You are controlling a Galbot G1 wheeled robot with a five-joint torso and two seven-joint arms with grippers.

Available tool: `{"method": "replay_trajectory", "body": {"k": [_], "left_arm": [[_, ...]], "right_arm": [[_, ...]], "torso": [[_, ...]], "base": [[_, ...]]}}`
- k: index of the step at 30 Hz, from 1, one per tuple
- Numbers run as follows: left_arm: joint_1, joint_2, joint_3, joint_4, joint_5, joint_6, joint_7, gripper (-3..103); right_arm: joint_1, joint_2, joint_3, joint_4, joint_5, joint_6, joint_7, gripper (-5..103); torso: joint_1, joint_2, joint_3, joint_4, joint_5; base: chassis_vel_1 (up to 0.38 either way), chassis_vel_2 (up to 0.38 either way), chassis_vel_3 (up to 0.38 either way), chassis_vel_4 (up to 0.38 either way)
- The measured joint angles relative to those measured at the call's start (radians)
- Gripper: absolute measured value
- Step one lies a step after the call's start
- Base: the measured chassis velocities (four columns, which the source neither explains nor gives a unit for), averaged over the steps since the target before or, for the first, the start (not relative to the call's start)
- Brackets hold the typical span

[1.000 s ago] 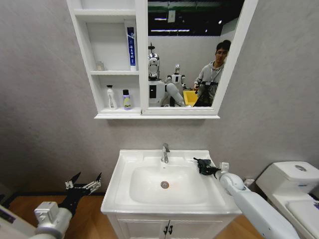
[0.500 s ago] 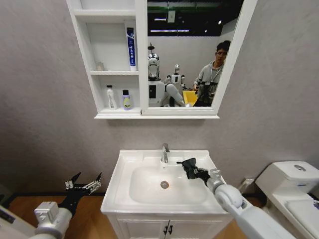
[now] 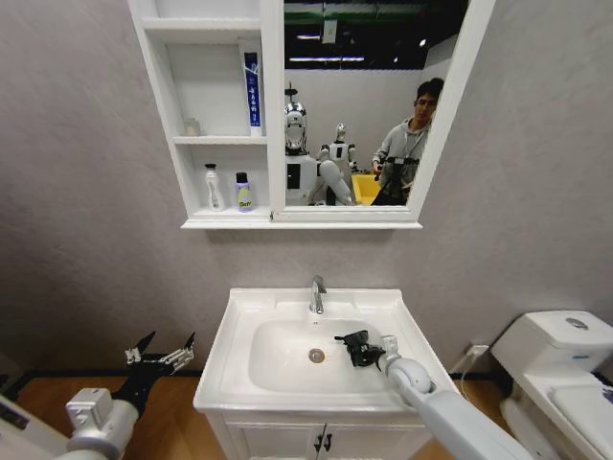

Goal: Move facial cleanser and shampoo from washbasin to cabinet, then wipe washbasin with towel.

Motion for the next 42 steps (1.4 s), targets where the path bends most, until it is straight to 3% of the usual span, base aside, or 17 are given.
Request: {"method": "replay_trajectory", "body": {"k": [7,18,24,29,35,37,38,41,42], "left_arm": [[0.0,0.0,0.0,0.0,0.0,0.0,0.0,100],[0.0,0.0,0.0,0.0,0.0,0.0,0.0,100],[0.0,0.0,0.0,0.0,0.0,0.0,0.0,100],[0.0,0.0,0.0,0.0,0.0,0.0,0.0,100],[0.0,0.0,0.0,0.0,0.0,0.0,0.0,100],[0.0,0.0,0.0,0.0,0.0,0.0,0.0,100],[0.0,0.0,0.0,0.0,0.0,0.0,0.0,100],[0.0,0.0,0.0,0.0,0.0,0.0,0.0,100],[0.0,0.0,0.0,0.0,0.0,0.0,0.0,100]], "right_arm": [[0.06,0.028,-0.083,-0.068,-0.013,0.003,0.001,3],[0.219,0.127,-0.276,-0.153,0.119,-0.027,0.065,3],[0.32,0.28,-0.376,-0.232,0.175,-0.037,0.074,3],[0.331,0.328,-0.399,-0.217,0.218,-0.042,0.105,3],[0.286,0.29,-0.354,-0.188,0.215,-0.042,0.117,3],[0.241,0.201,-0.302,-0.152,0.216,-0.041,0.124,3],[0.241,0.201,-0.302,-0.152,0.216,-0.041,0.124,3],[0.179,0.093,-0.24,-0.098,0.201,-0.034,0.116,3],[0.179,0.093,-0.24,-0.098,0.201,-0.034,0.116,3]], "torso": [[0.0,0.0,0.0,-0.0001,-0.0004],[0.0,0.0,0.0,-0.0001,-0.0002],[0.0,0.0,0.0,0.0004,0.0],[0.0,0.0,0.0,0.0004,0.0],[0.0,0.0,0.0,0.0004,0.0004],[0.0,0.0,0.0,-0.0002,0.0004],[0.0,0.0,0.0,-0.0002,0.0004],[0.0,0.0,0.0,-0.0008,0.0001],[0.0,0.0,0.0,-0.0008,0.0001]], "base": [[0.0,0.0,0.0,0.0],[0.0,0.0,0.0,0.0],[0.0,0.0,0.0,0.0],[0.0,0.0,0.0,0.0],[0.0,0.0,0.0,0.0],[0.0,0.0,0.0,0.0],[0.0,0.0,0.0,0.0],[0.0,0.0,0.0,0.0],[0.0,0.0,0.0,0.0]]}}
